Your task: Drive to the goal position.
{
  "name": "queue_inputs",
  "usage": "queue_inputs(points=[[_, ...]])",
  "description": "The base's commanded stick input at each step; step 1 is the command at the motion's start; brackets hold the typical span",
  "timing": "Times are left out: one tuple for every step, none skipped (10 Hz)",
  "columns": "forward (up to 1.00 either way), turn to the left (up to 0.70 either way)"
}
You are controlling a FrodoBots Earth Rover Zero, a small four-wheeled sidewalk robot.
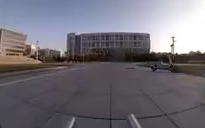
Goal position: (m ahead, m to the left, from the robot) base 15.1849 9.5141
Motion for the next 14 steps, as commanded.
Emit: queue_inputs(points=[[0.7,0.14],[0.7,0.14],[0.7,0.14],[0.7,0.14],[0.7,0.0],[0.7,0.0],[0.7,0.0],[0.7,0.0],[0.7,0.0],[0.7,0.0],[0.7,0.0],[0.7,0.0],[0.7,0.0],[0.7,0.0]])
